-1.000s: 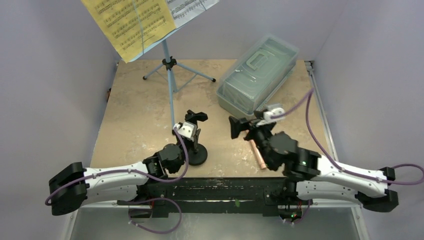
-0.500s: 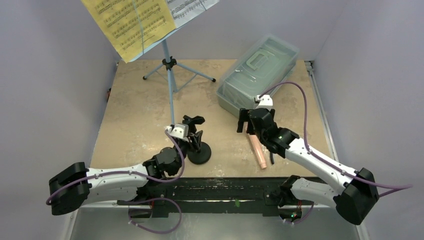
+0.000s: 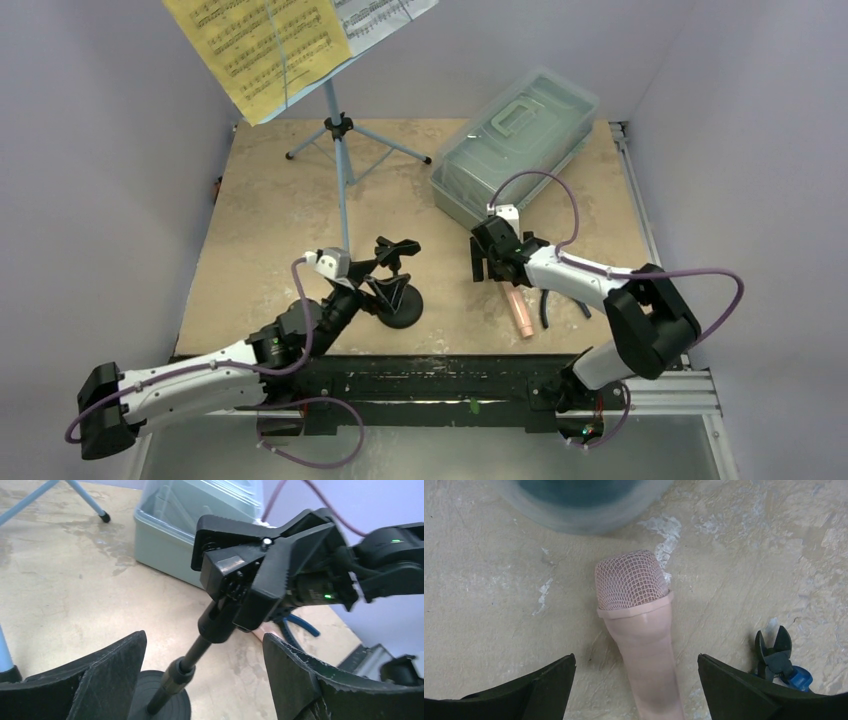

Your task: Set up the instrument practice props

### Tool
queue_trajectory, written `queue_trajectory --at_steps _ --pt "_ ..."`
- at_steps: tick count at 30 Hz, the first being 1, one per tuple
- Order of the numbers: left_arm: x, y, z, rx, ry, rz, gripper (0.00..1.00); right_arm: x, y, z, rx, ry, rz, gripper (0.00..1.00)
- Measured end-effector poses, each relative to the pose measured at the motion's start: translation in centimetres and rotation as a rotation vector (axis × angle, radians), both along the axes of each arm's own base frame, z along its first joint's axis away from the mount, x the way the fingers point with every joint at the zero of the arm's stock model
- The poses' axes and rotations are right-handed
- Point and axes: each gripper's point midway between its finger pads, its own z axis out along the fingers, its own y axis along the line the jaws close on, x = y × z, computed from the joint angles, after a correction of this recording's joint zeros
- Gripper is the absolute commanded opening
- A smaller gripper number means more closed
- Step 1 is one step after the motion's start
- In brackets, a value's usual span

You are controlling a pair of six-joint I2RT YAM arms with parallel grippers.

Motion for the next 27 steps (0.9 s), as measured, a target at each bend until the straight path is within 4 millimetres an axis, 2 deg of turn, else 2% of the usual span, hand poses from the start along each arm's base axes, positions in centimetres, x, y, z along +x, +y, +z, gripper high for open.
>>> queue_trajectory --at_steps 5,9,15,19,23,25,27 --pt "-2.0 0.8 1.9 -0.045 0.005 -0.083 0.87 0.8 0.4 -0.9 -0.033 0.031 0.016 0.86" --pt "-3.3 2.1 4.5 -0.090 -0.007 -0.122 0.90 1.5 0.9 -1.7 -0.052 0.053 0.019 0.73" --pt "-4.3 3.6 8.2 -0.094 -0.048 -0.143 0.98 1.8 1.0 -1.2 -0.042 0.040 0.016 0.47" --pt "-4.7 3.6 10.0 -0.004 -0.110 -0.173 1.00 1.9 1.5 -0.3 0.000 0.018 0.029 0.23" --pt "-5.3 2.4 11.4 0.166 -0.203 -0.264 1.00 1.2 3.1 0.2 0.048 0.010 0.106 0.02" --pt "-5.4 1.8 11.6 0.269 -0.258 -0.306 1.00 0.4 4.6 0.8 0.071 -0.001 0.173 0.00" --pt "-5.4 1.4 11.2 0.379 -0.321 -0.342 1.00 -0.7 7.0 2.0 0.102 -0.028 0.273 0.00"
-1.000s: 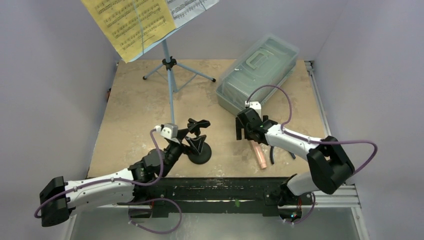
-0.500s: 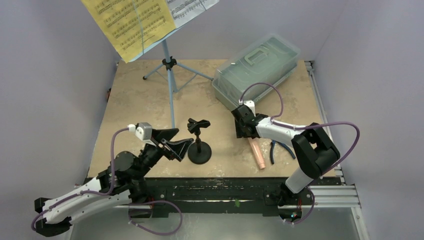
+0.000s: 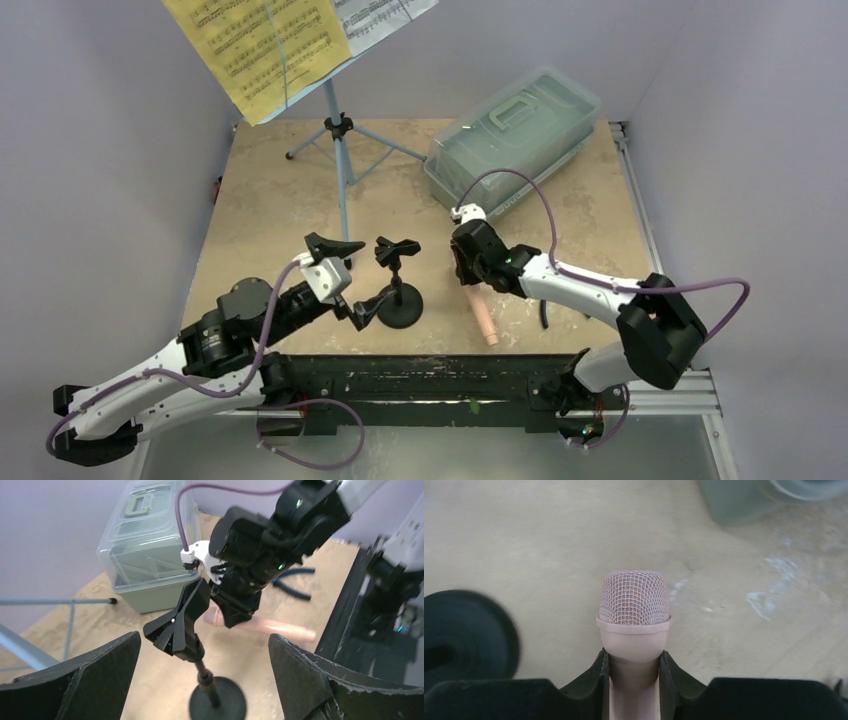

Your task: Set up the instrument practice props

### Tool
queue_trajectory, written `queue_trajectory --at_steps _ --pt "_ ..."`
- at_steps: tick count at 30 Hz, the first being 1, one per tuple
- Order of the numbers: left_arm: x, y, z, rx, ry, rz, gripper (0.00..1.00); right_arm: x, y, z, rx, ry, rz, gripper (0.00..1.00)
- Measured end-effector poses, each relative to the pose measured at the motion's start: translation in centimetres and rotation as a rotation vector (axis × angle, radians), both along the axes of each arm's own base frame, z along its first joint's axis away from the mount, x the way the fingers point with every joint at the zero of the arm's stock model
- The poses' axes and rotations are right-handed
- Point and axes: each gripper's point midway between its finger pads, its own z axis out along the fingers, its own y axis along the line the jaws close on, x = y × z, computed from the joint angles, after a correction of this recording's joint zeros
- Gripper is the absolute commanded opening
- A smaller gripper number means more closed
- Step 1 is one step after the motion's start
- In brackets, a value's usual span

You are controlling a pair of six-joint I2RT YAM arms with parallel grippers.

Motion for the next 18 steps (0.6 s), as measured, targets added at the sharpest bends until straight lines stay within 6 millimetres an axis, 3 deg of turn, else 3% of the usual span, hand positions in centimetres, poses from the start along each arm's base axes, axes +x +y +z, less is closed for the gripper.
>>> queue_trajectory --at_steps 3,5,8,13,18 --pt "0.1 0.2 -0.7 0.115 -0.101 -0.022 1.00 -1.2 3.0 2.2 0.085 -0.047 0.115 0.00" --pt "0.4 0.3 -0.6 0.159 -0.165 -0.022 1.00 -1.5 4.0 3.6 0.148 -0.084 0.150 0.00" --pt "0.8 -0.1 -0.9 0.220 -0.219 -0.030 1.00 -1.8 3.9 5.2 0.211 -0.133 0.162 0.00" --pt "1.8 -1.9 -3.3 0.343 -0.225 -0.057 1.00 -2.6 3.6 7.1 0.286 -0.189 0.188 0.00" --pt "4.3 -2.0 -4.7 0.404 -0.193 -0.036 1.00 -3.4 3.5 8.8 0.335 -0.236 0.234 0.00"
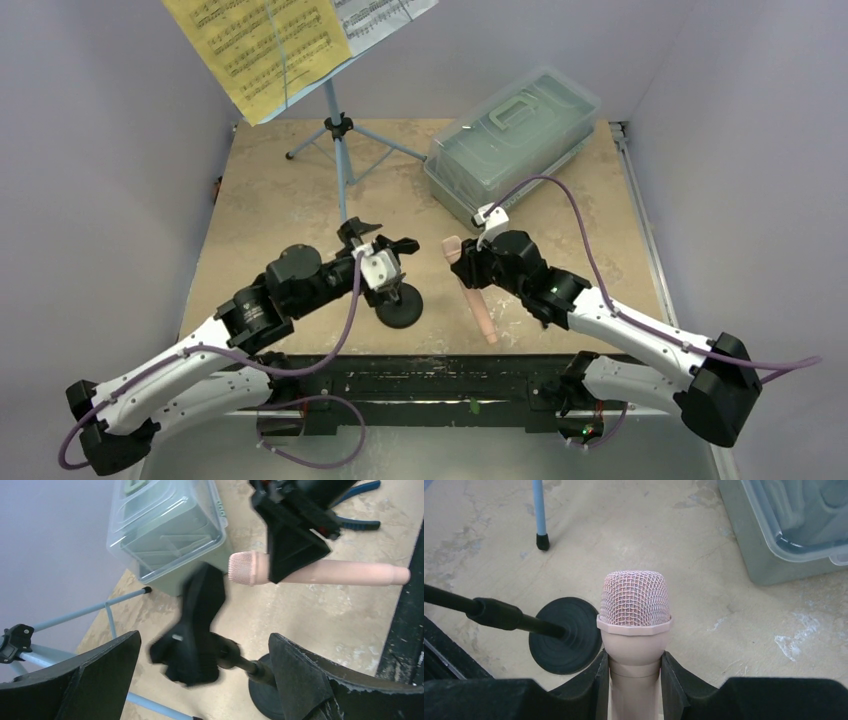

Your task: Set up the instrument practice props

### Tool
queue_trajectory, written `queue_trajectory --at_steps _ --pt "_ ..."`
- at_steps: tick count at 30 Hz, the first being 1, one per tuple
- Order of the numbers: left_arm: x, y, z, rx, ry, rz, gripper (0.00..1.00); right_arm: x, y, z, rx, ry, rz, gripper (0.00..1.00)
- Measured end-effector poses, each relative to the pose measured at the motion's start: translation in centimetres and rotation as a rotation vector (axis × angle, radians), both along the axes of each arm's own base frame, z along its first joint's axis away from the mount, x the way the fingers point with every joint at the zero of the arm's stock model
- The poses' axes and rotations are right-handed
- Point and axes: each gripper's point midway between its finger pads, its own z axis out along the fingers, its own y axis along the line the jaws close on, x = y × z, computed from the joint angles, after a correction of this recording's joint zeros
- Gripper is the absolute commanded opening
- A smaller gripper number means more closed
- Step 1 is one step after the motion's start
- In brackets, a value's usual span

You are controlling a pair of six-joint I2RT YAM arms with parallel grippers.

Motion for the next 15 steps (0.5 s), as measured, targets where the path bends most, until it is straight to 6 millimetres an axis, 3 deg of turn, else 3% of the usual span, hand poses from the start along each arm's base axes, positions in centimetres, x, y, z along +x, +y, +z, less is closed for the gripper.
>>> queue_trajectory --at_steps 4,7,15 --pt "3.0 0.6 0.4 -0.009 0.044 0.036 1.00 -0.2 0.0 1.0 0.010 -0.040 0.033 0.00" --pt "4.3 -0.1 0.1 -0.007 0.106 0.001 1.00 -0.4 0.1 1.2 0.008 -0.051 0.054 0.00" --pt "2.6 -1.9 -1.4 0.006 0.233 -0.166 0.95 -0.8 0.3 1.9 0.025 -0.066 0.085 0.00"
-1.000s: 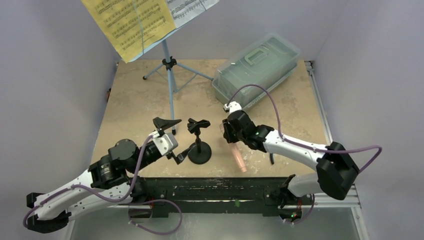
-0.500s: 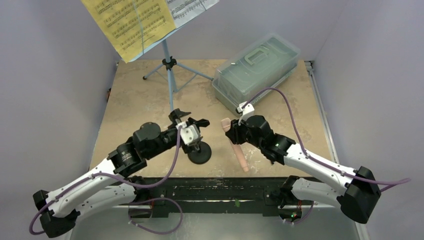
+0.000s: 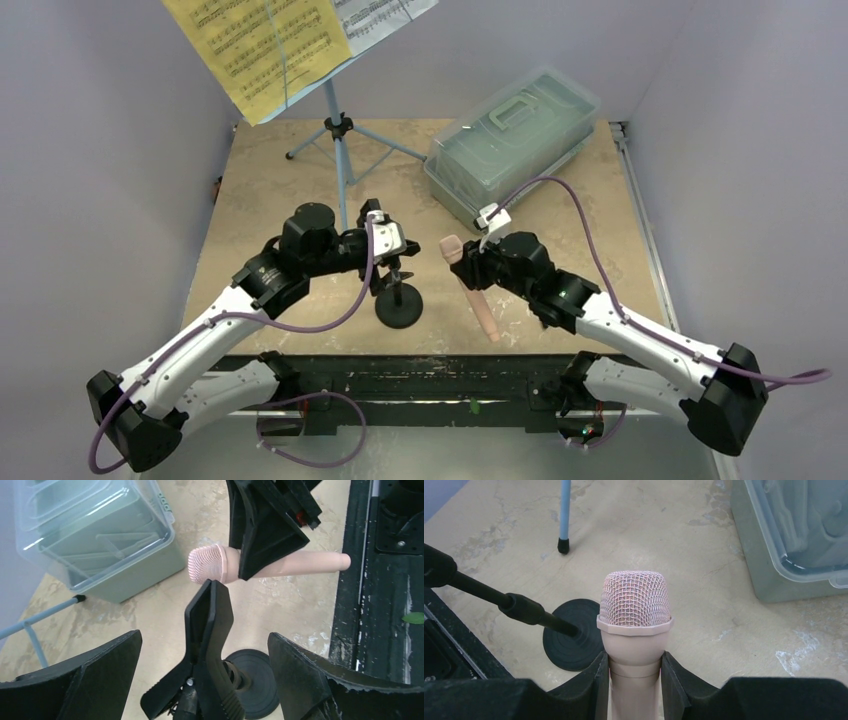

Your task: Set up the instrument practice props

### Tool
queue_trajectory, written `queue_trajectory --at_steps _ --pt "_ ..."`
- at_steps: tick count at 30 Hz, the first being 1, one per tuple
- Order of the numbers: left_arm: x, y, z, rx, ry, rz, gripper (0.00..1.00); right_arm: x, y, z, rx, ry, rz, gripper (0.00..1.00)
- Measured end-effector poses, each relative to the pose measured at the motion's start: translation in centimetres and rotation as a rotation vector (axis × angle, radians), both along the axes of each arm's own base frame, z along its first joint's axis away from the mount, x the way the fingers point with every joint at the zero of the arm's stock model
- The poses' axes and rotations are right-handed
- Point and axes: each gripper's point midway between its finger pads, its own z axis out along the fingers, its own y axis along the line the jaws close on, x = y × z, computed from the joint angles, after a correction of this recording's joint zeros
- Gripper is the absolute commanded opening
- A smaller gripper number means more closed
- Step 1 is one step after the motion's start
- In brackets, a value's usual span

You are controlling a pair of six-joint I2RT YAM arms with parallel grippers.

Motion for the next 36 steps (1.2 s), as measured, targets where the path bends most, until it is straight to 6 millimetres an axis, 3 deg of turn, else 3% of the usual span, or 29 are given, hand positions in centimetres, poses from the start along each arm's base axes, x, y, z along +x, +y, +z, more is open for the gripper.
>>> queue_trajectory --at_steps 3,7,10,13,17,21,23,27,30,36 --pt "-0.4 0.1 -0.5 0.010 0.028 -0.017 0.83 -0.2 -0.2 1.0 0.022 -0.021 0.000 0.00" --pt "-0.6 0.5 -1.1 0.024 0.051 -0.014 0.48 -0.6 -0.6 3.8 0.079 -0.089 0.006 0.00" --pt "-0.3 0.8 -1.2 0.026 0.063 0.010 0.26 -1.0 -0.7 7.7 0.155 -0.204 0.045 0.00" --pt "-0.5 0.6 -1.0 0.002 0.083 0.015 0.00 -1.8 0.0 12.8 0.276 -0.366 0.119 0.00" --pt "-0.4 1.1 -0.6 -0.009 0.061 0.037 0.00 -2.8 1.5 19.1 0.432 -0.580 0.227 0.00" --pt "0.0 1.2 -0.7 -0.012 0.054 0.054 0.00 -3.4 3.5 21.8 0.502 -0.710 0.338 0.00" --pt "0.0 1.1 -0.7 -0.027 0.046 0.054 0.00 -3.5 4.8 22.1 0.513 -0.758 0.397 0.00" --pt "0.0 0.9 -0.5 -0.067 0.032 0.051 0.00 -3.1 7.6 20.6 0.493 -0.812 0.513 0.00" --pt "0.0 0.8 -0.4 -0.084 0.035 0.048 0.00 -3.2 8.6 20.1 0.492 -0.838 0.557 0.00" --pt "-0.5 0.6 -0.6 -0.107 0.057 0.037 0.00 -4.9 9.0 22.3 0.587 -0.944 0.607 0.00"
